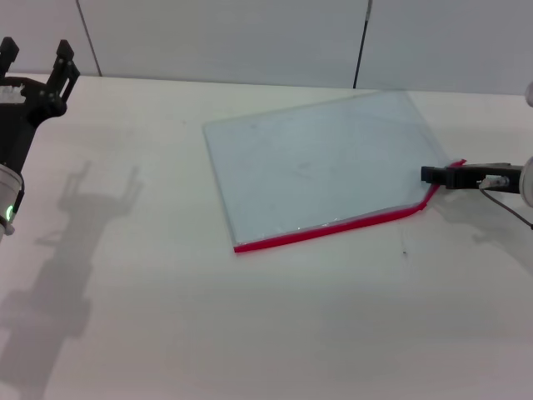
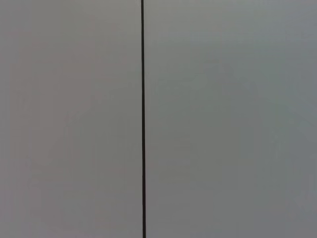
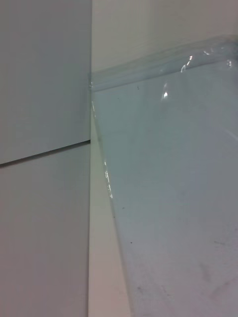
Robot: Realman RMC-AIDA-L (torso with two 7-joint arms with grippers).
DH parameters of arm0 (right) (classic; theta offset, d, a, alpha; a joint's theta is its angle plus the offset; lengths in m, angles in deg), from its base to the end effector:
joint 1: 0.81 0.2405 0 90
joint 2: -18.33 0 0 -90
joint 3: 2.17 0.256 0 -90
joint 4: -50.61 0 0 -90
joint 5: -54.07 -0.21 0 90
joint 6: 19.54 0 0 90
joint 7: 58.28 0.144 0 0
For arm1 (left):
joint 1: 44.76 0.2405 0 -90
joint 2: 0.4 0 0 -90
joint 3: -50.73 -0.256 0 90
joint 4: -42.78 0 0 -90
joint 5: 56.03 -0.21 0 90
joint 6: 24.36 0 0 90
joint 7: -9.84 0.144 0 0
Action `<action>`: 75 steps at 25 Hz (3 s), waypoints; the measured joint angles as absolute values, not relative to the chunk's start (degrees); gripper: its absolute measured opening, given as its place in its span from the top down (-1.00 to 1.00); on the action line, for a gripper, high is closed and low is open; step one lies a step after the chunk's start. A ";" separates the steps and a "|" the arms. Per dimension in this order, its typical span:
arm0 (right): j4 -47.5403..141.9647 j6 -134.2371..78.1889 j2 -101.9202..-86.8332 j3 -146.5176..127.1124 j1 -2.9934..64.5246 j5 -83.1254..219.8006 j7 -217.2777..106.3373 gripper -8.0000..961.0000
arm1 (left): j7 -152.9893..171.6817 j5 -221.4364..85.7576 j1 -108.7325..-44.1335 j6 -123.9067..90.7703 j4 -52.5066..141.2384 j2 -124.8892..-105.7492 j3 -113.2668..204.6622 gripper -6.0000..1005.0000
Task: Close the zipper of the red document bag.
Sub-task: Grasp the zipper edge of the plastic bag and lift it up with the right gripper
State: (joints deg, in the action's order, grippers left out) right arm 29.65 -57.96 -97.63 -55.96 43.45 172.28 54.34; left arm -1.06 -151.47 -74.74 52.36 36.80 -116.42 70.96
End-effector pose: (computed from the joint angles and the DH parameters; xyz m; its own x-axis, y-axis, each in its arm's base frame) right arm 0.2875 0.4308 -0.0270 0.5597 -0.6974 -0.4476 -0.8106 -0.3485 -0.4706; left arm -0.3189 0.3505 0.0336 0.6676 -0.2285 0.7086 0.7119 -0.0826 -0.6974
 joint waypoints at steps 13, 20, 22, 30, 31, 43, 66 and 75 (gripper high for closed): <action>30.22 -58.39 -97.59 -55.96 44.10 172.27 54.04 0.32 | -1.06 -151.47 -74.73 52.37 36.80 -116.42 71.03 -0.55; 30.22 -59.72 -97.59 -56.48 44.22 172.41 53.18 0.54 | -1.06 -151.47 -74.73 52.37 36.80 -116.42 71.03 -0.55; 30.22 -60.04 -97.59 -56.53 44.33 172.54 52.75 0.63 | -1.06 -151.47 -74.73 52.37 36.80 -116.42 71.04 -0.55; 30.22 -60.43 -97.59 -57.49 44.54 172.77 52.22 0.74 | -1.06 -151.47 -74.73 52.37 36.80 -116.42 71.04 -0.55; 30.22 -60.53 -97.59 -57.52 44.56 172.77 52.18 0.74 | -1.06 -151.47 -74.73 52.37 36.80 -116.42 71.03 -0.55; 30.20 -61.61 -97.68 -57.55 44.63 172.43 51.55 0.83 | -1.06 -151.47 -74.73 52.31 36.80 -116.42 70.78 -0.55; 30.14 -67.20 -97.85 -56.52 42.99 160.35 42.85 0.88 | -0.64 -152.08 -75.96 49.34 36.56 -116.51 68.49 -0.55; 30.22 -73.41 -97.86 -56.48 41.56 149.29 35.35 0.89 | -0.55 -152.10 -78.50 48.64 36.21 -116.55 56.55 -0.55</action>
State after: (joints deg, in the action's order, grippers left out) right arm 30.22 -73.41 -97.86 -56.48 41.56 149.29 35.35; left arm -0.55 -152.10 -78.50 48.64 36.21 -116.55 56.55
